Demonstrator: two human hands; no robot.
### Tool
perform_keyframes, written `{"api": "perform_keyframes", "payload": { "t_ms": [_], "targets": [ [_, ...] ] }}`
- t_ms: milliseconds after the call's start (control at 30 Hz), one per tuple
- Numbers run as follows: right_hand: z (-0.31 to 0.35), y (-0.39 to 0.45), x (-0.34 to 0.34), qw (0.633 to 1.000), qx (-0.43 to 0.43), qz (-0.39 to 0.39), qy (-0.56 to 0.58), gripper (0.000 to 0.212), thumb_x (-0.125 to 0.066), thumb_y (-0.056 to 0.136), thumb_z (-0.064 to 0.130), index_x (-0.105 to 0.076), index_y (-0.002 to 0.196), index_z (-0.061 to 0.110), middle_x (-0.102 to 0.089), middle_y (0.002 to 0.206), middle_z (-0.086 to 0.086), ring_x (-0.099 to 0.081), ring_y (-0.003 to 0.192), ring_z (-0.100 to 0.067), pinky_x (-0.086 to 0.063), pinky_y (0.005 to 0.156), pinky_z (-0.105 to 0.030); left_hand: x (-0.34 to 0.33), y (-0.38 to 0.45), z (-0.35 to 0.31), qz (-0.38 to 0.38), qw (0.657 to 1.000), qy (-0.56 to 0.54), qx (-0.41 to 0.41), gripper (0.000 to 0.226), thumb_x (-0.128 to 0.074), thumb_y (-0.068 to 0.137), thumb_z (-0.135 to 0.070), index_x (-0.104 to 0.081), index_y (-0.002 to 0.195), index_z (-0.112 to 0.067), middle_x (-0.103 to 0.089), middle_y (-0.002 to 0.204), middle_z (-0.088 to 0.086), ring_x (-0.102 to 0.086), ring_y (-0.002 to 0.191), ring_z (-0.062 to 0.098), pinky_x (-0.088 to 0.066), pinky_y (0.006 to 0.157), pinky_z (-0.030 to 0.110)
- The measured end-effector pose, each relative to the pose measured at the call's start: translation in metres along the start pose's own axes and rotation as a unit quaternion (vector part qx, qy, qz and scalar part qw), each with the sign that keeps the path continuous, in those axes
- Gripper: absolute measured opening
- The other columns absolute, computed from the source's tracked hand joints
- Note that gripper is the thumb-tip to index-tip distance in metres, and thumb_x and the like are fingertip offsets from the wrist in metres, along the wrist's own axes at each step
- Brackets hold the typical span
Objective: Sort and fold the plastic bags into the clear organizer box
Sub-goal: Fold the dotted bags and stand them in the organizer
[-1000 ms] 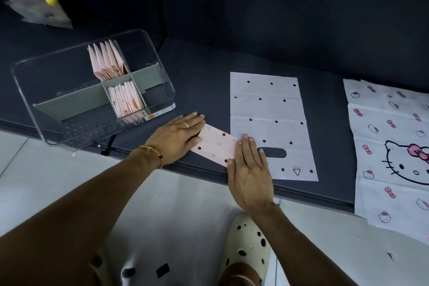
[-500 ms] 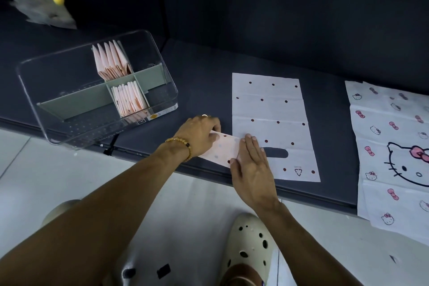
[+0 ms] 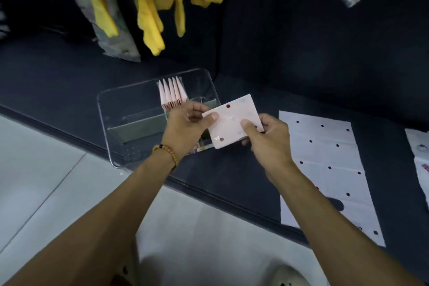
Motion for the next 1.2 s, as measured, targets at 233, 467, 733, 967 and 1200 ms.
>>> {"api": "perform_keyframes", "payload": {
  "t_ms": [233, 467, 733, 967, 1200],
  "targets": [
    [0.006, 0.038, -0.025, 0.996, -0.036, -0.052, 0.065, 0.010, -0.059, 0.092, 0.017, -0.064, 0.086, 0.023, -0.071, 0.081, 0.004, -0.058, 0.049, -0.001, -0.043, 0.045, -0.012, 0.043, 0.033, -0.001, -0.146, 0.911, 0.361, -0.136, 0.032, -0.066, 0.085, -0.030, -0.063, 0.116, -0.022, -0.047, 0.114, 0.010, -0.043, 0.104, 0.027, -0.043, 0.086, 0.037],
    [0.018, 0.063, -0.053, 0.996, -0.019, -0.035, 0.074, 0.008, -0.062, 0.091, 0.014, -0.065, 0.085, 0.019, -0.071, 0.072, 0.004, -0.061, 0.048, -0.003, -0.046, 0.046, -0.014, 0.054, 0.053, 0.009, -0.109, 0.870, 0.455, -0.156, 0.012, -0.065, 0.082, -0.021, -0.071, 0.091, -0.018, -0.052, 0.106, 0.008, -0.044, 0.098, 0.030, -0.047, 0.083, 0.043],
    [0.043, 0.085, -0.117, 0.995, 0.054, 0.011, -0.087, 0.014, -0.056, 0.088, 0.011, -0.062, 0.076, 0.015, -0.068, 0.071, -0.002, -0.068, 0.060, -0.016, -0.056, 0.050, -0.030, 0.083, 0.051, 0.035, -0.167, 0.933, 0.311, -0.072, 0.022, -0.070, 0.082, -0.018, -0.068, 0.104, -0.019, -0.039, 0.107, -0.005, -0.046, 0.078, 0.013, -0.041, 0.076, 0.021],
    [0.057, 0.079, -0.160, 0.925, 0.209, 0.070, -0.309, 0.011, -0.055, 0.090, 0.023, -0.060, 0.085, 0.015, -0.064, 0.076, -0.004, -0.059, 0.065, -0.020, -0.044, 0.054, -0.029, 0.087, 0.048, 0.035, -0.144, 0.943, 0.285, -0.092, 0.021, -0.065, 0.085, -0.020, -0.068, 0.105, -0.019, -0.040, 0.106, -0.006, -0.048, 0.077, 0.010, -0.044, 0.076, 0.022],
    [0.063, 0.068, -0.166, 0.922, 0.260, 0.060, -0.281, 0.015, -0.058, 0.091, 0.025, -0.061, 0.105, 0.021, -0.070, 0.090, -0.001, -0.067, 0.078, -0.021, -0.057, 0.066, -0.039, 0.090, 0.048, 0.036, -0.146, 0.947, 0.273, -0.087, 0.024, -0.066, 0.085, -0.020, -0.067, 0.109, -0.017, -0.043, 0.105, -0.009, -0.051, 0.087, 0.008, -0.046, 0.083, 0.023]
  ]
}}
Point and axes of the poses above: each hand's wrist, its own y-axis towards the middle knuckle, its own x-axis out of the back of the hand, z = x × y, the point moved 7 cm from there along y, towards the middle knuckle
